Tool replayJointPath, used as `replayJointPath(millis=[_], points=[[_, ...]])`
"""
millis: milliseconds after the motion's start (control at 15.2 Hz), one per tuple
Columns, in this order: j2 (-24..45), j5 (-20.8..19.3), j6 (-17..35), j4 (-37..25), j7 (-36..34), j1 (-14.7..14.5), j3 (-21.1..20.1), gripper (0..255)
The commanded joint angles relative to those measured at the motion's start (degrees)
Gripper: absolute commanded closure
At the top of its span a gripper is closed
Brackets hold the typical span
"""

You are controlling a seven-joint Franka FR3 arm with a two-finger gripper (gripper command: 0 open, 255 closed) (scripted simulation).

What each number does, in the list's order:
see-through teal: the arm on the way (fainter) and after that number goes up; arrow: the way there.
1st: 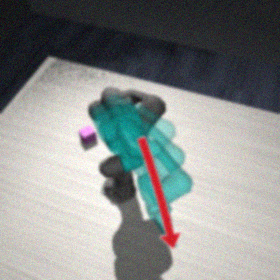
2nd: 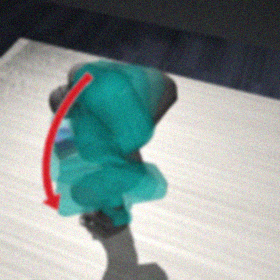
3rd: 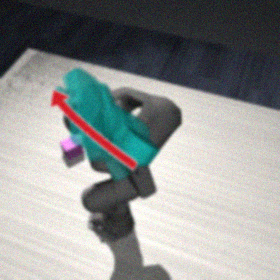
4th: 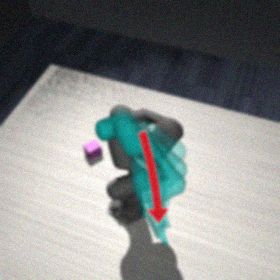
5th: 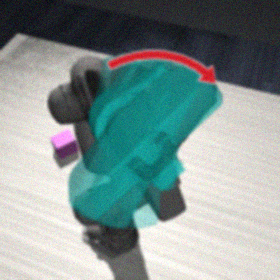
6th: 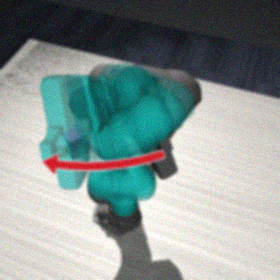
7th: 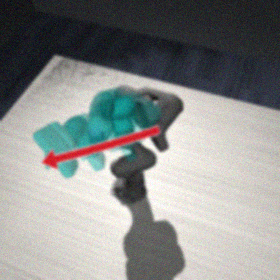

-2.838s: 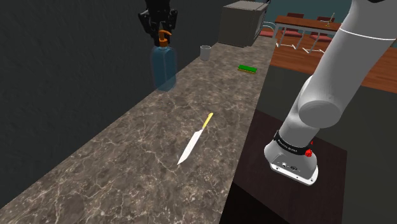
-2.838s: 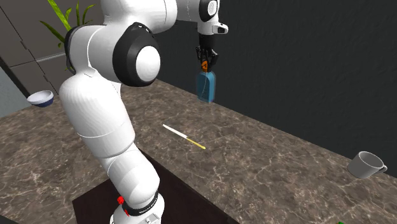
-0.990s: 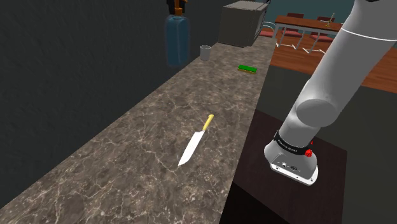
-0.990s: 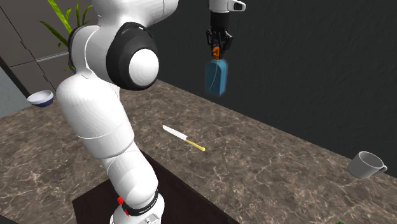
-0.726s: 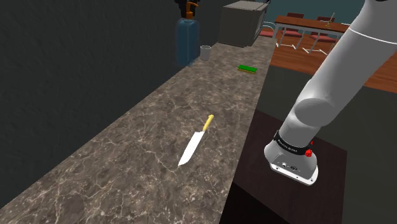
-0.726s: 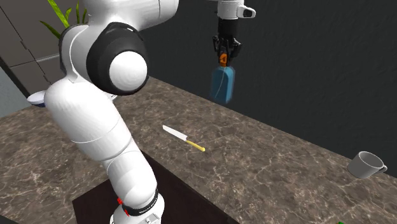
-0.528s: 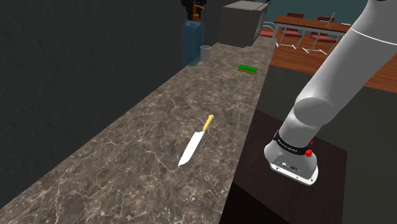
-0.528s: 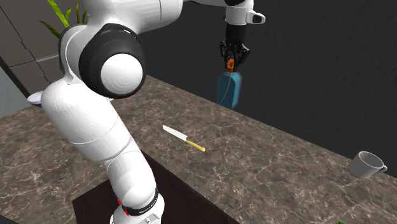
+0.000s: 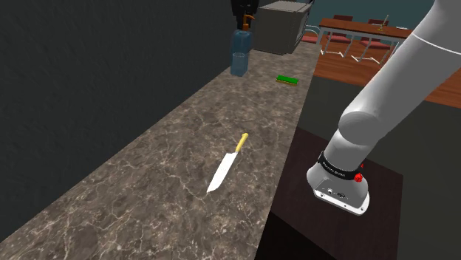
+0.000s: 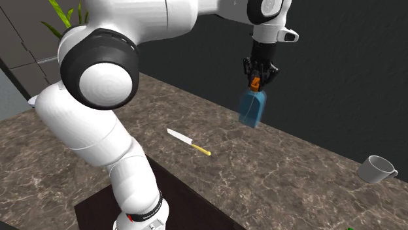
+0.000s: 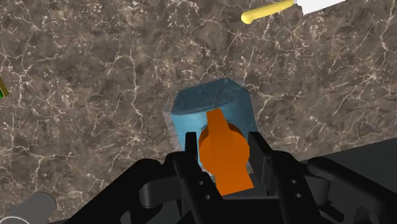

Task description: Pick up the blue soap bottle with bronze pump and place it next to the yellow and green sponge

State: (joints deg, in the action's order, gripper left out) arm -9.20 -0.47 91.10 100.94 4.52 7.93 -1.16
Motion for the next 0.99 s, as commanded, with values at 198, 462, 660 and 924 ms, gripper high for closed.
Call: replayJointPath(millis=[198, 462, 660, 924], points=[[0.8, -0.7, 3.0, 2.1, 6.7, 2.9, 3.9, 255], [2.5, -1.0, 5.3, 2.5, 11.9, 5.1, 7.0, 255], [4.4, -1.0, 6.8, 2.1, 15.8, 6.8, 9.2, 255], [7.7, -0.7, 8.7, 0.6, 21.0, 9.2, 12.0, 255]])
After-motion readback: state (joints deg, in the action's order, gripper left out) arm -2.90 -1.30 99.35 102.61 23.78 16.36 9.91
